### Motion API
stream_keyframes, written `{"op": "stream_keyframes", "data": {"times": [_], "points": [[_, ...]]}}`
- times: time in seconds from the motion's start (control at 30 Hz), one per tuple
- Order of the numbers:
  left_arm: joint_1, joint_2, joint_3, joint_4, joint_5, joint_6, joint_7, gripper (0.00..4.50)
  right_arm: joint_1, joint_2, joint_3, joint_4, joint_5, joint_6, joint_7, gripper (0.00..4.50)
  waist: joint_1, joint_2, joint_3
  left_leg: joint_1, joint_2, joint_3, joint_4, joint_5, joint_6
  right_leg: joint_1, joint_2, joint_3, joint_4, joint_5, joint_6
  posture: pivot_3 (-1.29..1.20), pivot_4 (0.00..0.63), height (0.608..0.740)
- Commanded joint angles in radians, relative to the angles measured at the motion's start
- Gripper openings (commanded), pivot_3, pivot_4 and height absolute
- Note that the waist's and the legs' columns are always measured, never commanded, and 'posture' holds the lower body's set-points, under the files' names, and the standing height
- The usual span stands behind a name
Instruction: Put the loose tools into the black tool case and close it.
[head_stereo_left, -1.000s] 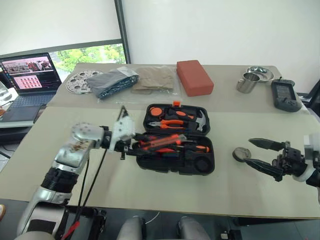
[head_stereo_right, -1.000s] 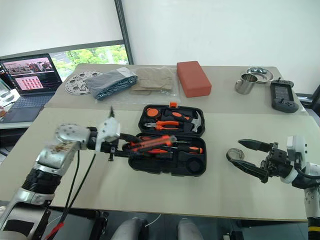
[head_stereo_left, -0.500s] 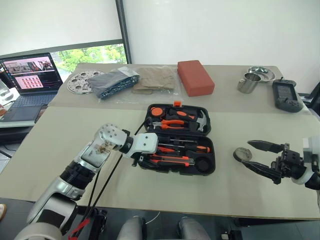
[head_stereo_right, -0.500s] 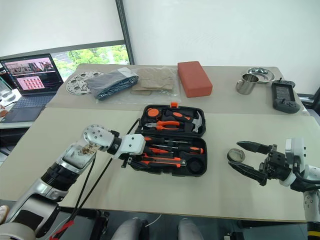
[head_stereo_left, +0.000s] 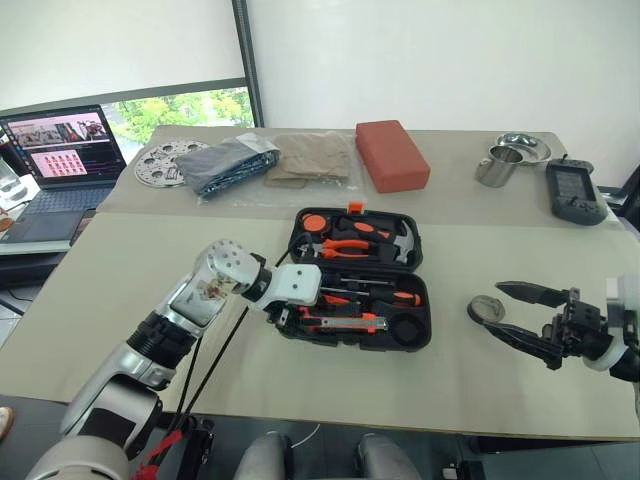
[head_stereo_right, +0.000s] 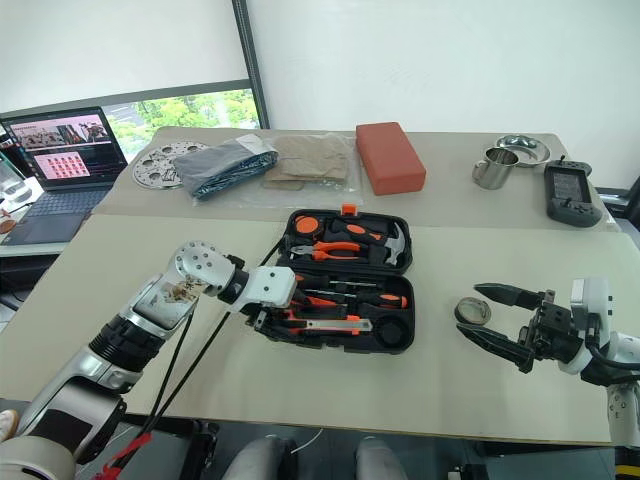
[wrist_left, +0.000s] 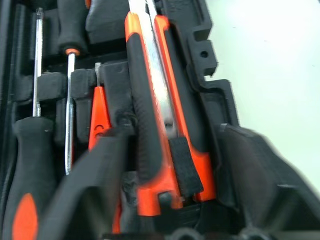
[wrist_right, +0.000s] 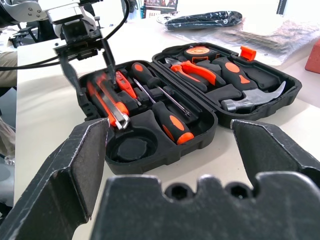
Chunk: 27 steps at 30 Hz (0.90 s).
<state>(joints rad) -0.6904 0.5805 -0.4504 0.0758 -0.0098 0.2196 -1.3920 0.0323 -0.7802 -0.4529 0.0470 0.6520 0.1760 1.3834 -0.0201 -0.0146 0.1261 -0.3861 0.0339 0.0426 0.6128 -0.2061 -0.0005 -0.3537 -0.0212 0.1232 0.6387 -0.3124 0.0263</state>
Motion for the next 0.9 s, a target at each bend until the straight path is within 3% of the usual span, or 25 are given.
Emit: {"op": "stream_keyframes", "data": {"times": [0.03,0.17,0.33,0.5,0.77,0.9], "points": [[-0.016,-0.004,0.028,-0.028,-0.021,-0.02,0.009,4.4,-0.003,0.003,-0.038,-0.039,0.032,-0.019,-0.009,4.5,0.0,0.0,0.0,0.0,0.0,0.0,0.0,0.0,0.0,0.0,0.0,0.0,0.0,0.0,0.0,0.0,0.15,0.737],[-0.031,-0.002,0.09,-0.091,-0.132,0.043,-0.025,4.4,-0.002,0.002,-0.038,-0.047,0.035,-0.015,-0.014,4.5,0.0,0.001,0.0,-0.001,0.0,-0.001,0.0,0.0,0.0,0.0,0.0,0.0,0.0,0.0,0.0,0.0,0.15,0.737],[-0.085,-0.06,0.164,-0.02,-0.224,0.049,-0.005,4.4,-0.009,-0.001,-0.035,-0.044,0.033,-0.012,-0.014,4.5,0.003,0.001,0.0,-0.001,0.0,-0.002,0.002,0.0,0.0,0.0,0.0,-0.001,0.0,0.0,0.001,0.0,0.15,0.737],[-0.068,-0.163,0.155,0.11,-0.235,-0.054,-0.003,3.0,-0.02,-0.001,-0.028,-0.049,0.033,-0.007,-0.02,4.5,0.002,0.003,-0.001,-0.002,-0.001,-0.003,0.002,0.0,0.0,0.001,0.0,-0.001,0.0,-0.001,0.001,0.0,0.15,0.737],[-0.06,-0.247,0.095,0.324,-0.165,-0.233,-0.028,0.05,0.012,-0.003,-0.046,-0.075,0.044,0.002,-0.021,4.5,0.001,0.003,-0.001,-0.002,-0.002,-0.004,0.003,0.0,0.0,0.001,0.0,-0.001,0.0,-0.001,0.001,0.0,0.15,0.737],[-0.056,-0.264,0.073,0.388,-0.127,-0.292,-0.029,0.05,0.036,-0.006,-0.056,-0.076,0.051,-0.004,-0.015,4.5,0.005,0.003,-0.001,-0.003,-0.002,-0.004,0.003,0.0,0.0,0.001,0.0,-0.001,-0.001,-0.001,0.001,0.0,0.15,0.737]]}}
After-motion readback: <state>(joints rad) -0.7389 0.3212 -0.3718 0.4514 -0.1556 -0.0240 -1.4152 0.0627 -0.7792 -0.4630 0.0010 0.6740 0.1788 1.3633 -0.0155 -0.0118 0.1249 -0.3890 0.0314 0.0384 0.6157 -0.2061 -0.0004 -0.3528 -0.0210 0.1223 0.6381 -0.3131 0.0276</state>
